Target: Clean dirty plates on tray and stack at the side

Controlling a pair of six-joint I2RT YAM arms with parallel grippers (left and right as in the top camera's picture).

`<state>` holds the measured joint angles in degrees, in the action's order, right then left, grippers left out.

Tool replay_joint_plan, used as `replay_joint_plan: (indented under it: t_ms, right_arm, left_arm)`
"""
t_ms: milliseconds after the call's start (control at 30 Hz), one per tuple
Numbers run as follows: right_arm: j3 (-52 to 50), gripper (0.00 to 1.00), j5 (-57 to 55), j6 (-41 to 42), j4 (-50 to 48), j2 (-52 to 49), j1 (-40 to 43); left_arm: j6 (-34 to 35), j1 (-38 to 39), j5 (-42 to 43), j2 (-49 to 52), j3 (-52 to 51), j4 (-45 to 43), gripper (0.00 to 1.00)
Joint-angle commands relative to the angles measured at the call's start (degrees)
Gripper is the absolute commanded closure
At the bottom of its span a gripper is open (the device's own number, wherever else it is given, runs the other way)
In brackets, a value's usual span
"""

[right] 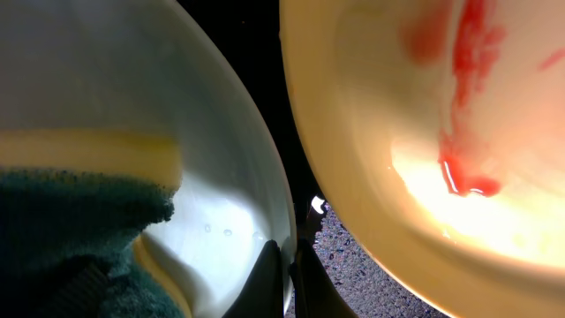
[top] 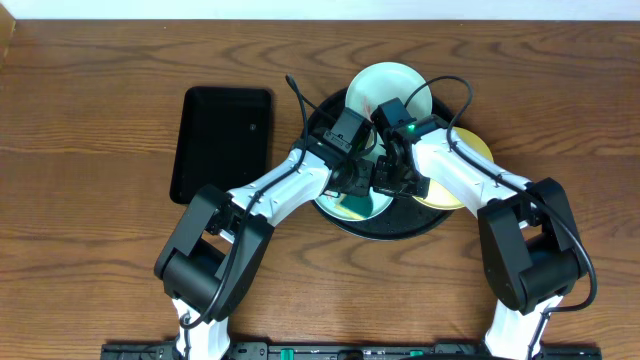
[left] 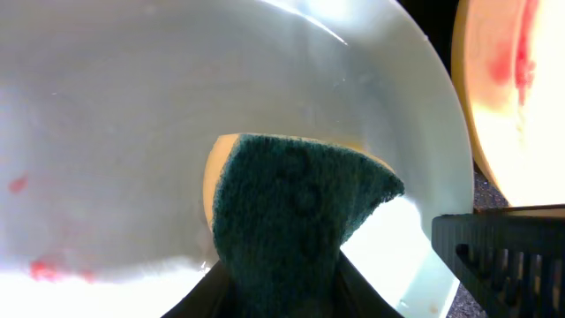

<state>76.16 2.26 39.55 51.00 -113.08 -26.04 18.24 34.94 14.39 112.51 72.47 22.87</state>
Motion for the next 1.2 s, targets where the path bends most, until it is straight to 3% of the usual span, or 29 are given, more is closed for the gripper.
replay_joint_plan:
  t_ms: [0, 133, 633, 800, 967, 1167]
  right_arm:
    - [-0.26, 0.99, 3.63, -1.07, 0.17, -0.52, -1.44]
    - [-0.26, 0.99, 3.63, -1.09, 0.20, -0.52, -1.44]
    - [-0.26, 0.98, 3.63, -1.09, 0.87, -0.52, -1.44]
    - [-0.26, 0.98, 3.63, -1.51, 1.14, -0.52, -1.44]
    - [-0.26, 0.98, 3.63, -1.51, 1.05, -0.52, -1.44]
    - [-0.26, 0.99, 3.65, -1.49, 0.79, -0.52, -1.44]
  left_arm:
    - [-0.13, 0.11, -3.58, 1.42, 1.14, 0.83, 0.76]
    - [-0.13, -0.04, -6.71, 1.40, 1.14, 0.83, 0.79]
    - [-0.37, -0.70, -38.32, 1.64, 0.72, 0.79, 0.78]
    - [-0.39, -1.18, -44.57, 1.31, 0.83, 0.79, 0.78]
    - [-0.33, -1.27, -43.01, -3.23, 0.94, 0.85, 0.79]
    - [3.45, -2.64, -21.03, -12.17, 0.94, 0.61, 0.78]
